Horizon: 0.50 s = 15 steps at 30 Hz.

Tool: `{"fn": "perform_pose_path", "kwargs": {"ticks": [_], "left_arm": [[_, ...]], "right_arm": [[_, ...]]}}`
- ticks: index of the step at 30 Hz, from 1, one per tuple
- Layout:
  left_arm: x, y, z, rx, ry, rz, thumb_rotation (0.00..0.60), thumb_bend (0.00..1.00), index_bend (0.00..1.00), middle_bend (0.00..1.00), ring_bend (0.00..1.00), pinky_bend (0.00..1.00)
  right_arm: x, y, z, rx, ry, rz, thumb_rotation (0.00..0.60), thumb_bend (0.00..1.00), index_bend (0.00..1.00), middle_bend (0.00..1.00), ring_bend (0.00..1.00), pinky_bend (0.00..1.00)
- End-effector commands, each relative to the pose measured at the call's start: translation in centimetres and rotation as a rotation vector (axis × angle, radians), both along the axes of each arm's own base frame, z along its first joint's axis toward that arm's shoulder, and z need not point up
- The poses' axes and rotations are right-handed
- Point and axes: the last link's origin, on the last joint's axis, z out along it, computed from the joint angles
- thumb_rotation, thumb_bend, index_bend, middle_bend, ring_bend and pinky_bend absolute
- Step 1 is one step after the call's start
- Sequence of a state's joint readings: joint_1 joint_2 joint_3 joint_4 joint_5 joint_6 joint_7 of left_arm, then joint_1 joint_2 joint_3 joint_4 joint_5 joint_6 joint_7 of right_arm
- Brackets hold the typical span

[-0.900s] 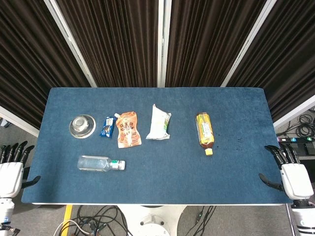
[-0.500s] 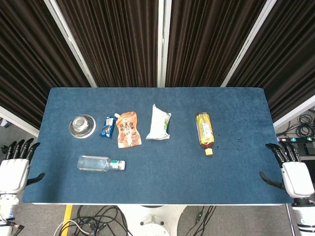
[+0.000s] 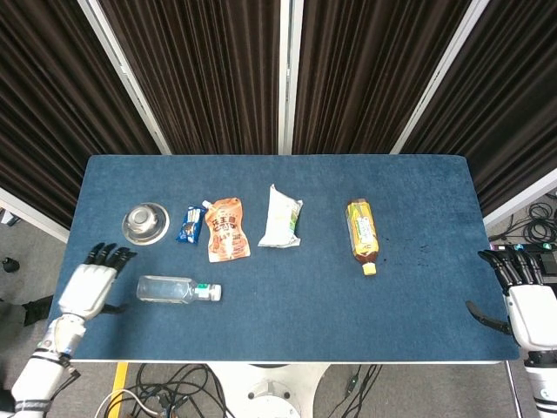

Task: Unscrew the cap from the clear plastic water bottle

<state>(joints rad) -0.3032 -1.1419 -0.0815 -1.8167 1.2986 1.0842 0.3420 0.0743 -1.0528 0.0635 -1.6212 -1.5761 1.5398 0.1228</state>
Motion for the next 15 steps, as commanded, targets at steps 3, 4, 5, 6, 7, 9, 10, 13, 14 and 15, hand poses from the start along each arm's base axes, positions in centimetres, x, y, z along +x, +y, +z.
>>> {"fn": "perform_pose_path", "kwargs": {"ticks": [3, 4, 5, 6, 7, 9, 10, 13, 14, 15], "left_arm": [[1.3, 0.9, -3.9, -0.133, -0.049, 0.047, 0.6, 0.09, 0.16, 0.12, 0.06, 0.06], [1.4, 1.0, -4.3, -0.137, -0.046, 0.048, 0.6, 0.09, 0.16, 0.12, 0.06, 0.06], [1.4, 1.2, -4.9, -0.14, -0.046, 0.049, 0.6, 0.09, 0.16, 0.12, 0.06, 0.06], [1.5, 1.4, -5.2, -0.139, -0.046, 0.05, 0.6, 0.09, 0.16, 0.12, 0.06, 0.06], [1.5, 1.6, -5.6, -0.142, -0.043, 0.053, 0.6, 0.09, 0.16, 0.12, 0.06, 0.06], [1.7, 1.9, -6.4, -0.145, -0.038, 0.054, 0.6, 0.09, 0.16, 0.12, 0.06, 0.06], [1.7, 2.0, -6.7, -0.147, -0.037, 0.056, 0.6, 0.09, 0.16, 0.12, 0.06, 0.06], [2.0, 2.6, -7.7, -0.158, -0.033, 0.062, 0.6, 0.09, 0.17, 0.13, 0.06, 0.06], [2.0, 2.8, -8.0, -0.158, -0.025, 0.065, 0.6, 0.09, 0.18, 0.13, 0.06, 0.07], [2.0, 3.0, -8.2, -0.159, -0.018, 0.066, 0.6, 0.09, 0.2, 0.14, 0.06, 0.07]], "right_arm": [[-0.1, -0.1, -0.2, 0.003, -0.005, -0.01, 0.6, 0.13, 0.15, 0.16, 0.04, 0.02], [-0.1, -0.1, -0.2, 0.003, -0.006, -0.011, 0.6, 0.13, 0.15, 0.16, 0.04, 0.02], [-0.2, -0.1, -0.3, 0.003, -0.006, -0.014, 0.6, 0.13, 0.15, 0.16, 0.04, 0.02], [-0.2, -0.1, -0.3, 0.003, -0.005, -0.016, 0.6, 0.13, 0.15, 0.16, 0.04, 0.02], [-0.2, -0.1, -0.3, 0.003, -0.004, -0.018, 0.6, 0.13, 0.15, 0.16, 0.04, 0.02], [-0.2, -0.1, -0.4, 0.004, -0.003, -0.021, 0.6, 0.13, 0.15, 0.16, 0.04, 0.02], [-0.2, -0.1, -0.5, 0.005, -0.003, -0.022, 0.6, 0.13, 0.15, 0.16, 0.04, 0.02], [-0.2, -0.1, -0.6, 0.009, -0.002, -0.024, 0.6, 0.13, 0.15, 0.16, 0.04, 0.02], [-0.1, -0.2, -0.6, 0.011, -0.001, -0.024, 0.6, 0.13, 0.15, 0.16, 0.04, 0.02], [-0.1, -0.2, -0.7, 0.012, -0.002, -0.024, 0.6, 0.13, 0.15, 0.16, 0.04, 0.02]]}}
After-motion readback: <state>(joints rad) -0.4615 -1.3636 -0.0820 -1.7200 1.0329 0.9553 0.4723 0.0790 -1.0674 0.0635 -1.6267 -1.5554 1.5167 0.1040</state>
